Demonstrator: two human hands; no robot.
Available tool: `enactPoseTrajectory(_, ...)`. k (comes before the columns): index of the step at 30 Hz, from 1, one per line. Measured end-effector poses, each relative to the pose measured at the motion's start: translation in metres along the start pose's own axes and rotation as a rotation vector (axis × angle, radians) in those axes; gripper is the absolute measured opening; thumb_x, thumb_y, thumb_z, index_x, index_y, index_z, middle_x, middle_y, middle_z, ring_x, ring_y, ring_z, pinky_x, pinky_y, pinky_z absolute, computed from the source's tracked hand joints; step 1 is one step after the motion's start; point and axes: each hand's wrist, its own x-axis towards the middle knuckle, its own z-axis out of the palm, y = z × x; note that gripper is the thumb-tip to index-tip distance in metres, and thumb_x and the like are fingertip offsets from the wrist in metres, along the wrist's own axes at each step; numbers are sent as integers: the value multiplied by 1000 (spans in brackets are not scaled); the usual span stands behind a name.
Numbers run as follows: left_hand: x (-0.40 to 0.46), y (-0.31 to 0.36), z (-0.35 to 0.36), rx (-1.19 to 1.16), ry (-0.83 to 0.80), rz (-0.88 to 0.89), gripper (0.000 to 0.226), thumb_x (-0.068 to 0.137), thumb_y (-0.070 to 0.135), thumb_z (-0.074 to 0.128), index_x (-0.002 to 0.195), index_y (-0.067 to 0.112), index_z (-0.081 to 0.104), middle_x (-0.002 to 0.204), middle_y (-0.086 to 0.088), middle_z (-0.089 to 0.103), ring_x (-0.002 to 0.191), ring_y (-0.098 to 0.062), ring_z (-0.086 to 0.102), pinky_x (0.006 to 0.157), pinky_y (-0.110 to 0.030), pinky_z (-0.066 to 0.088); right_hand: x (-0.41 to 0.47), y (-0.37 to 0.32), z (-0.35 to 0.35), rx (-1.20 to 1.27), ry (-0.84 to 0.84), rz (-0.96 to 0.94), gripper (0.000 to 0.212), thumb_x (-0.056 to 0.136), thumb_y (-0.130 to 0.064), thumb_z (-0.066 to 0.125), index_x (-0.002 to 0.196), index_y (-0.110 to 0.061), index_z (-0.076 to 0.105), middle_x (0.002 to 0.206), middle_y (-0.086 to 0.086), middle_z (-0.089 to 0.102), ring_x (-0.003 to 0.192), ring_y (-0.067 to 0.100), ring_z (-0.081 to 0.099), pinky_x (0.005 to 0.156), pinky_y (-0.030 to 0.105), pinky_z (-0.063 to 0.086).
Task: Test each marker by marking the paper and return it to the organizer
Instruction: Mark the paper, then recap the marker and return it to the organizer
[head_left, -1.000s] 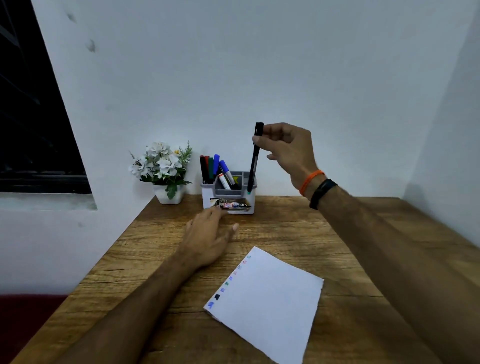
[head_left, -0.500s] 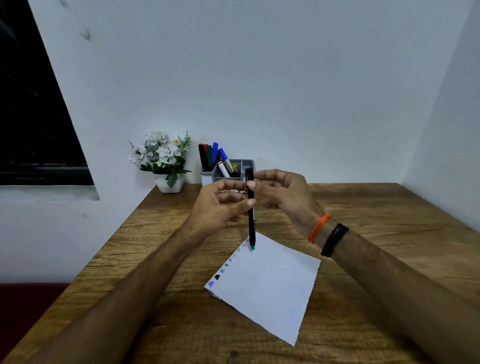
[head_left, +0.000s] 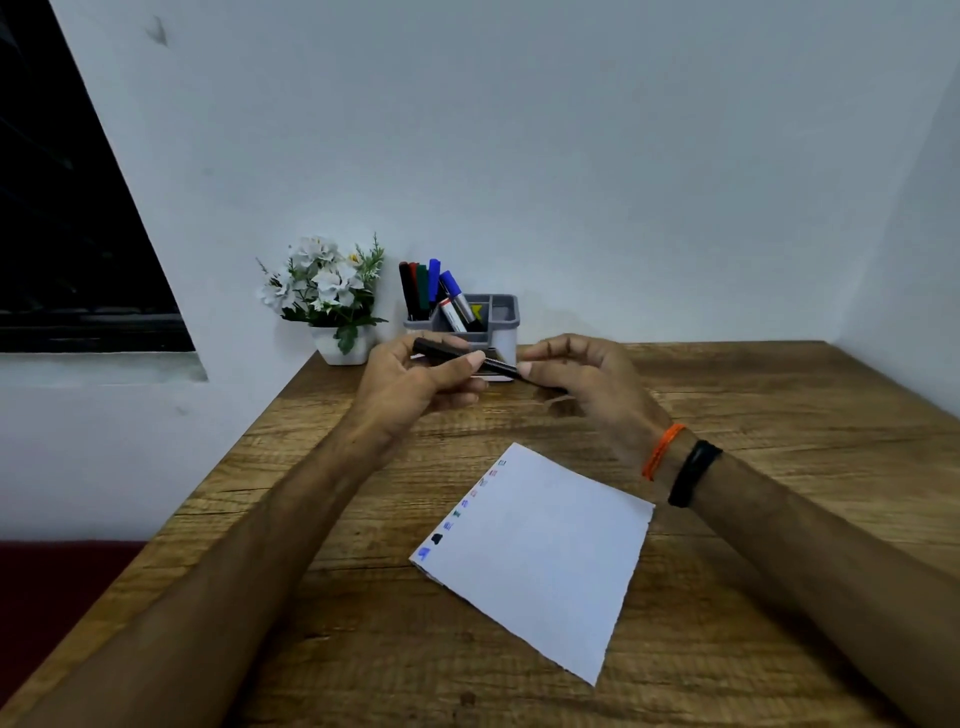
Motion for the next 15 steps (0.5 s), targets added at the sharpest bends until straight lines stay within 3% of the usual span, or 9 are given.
enactPoseTrajectory(7,-2,-6,1,296,-193,15,14,83,4,70,97,1,69,84,-15,74,68,-20,70,58,-24,57,6,6,3,318,59,7,9,81,-15,77,86,-15,70,71,-3,64,55,6,56,50,17,48)
enactPoseTrajectory(10,-5,-11,5,463,-297,66,7,91,7,63,88,6,69,72,-6,68,59,-10,61,53,-19,49,5,12,7,280,21,-11,12,83,-20,75,72,-17,72,66,-5,63,57,4,56,53,17,48)
enactPoseTrajectory(12,-5,-16,7,561,-307,125,14,95,13,58,84,11,67,66,1,62,55,-6,55,52,-18,44,3,15,10,203,-1,-42,15,87,-25,71,81,-12,74,70,0,65,58,5,56,55,19,49)
enactPoseTrajectory(15,-4,-21,5,621,-299,237,18,97,25,56,84,20,68,64,1,58,55,-11,50,55,-27,41,-1,15,14,52,-25,-91,26,91,-33,67,88,-10,77,75,12,63,59,8,51,54,23,46)
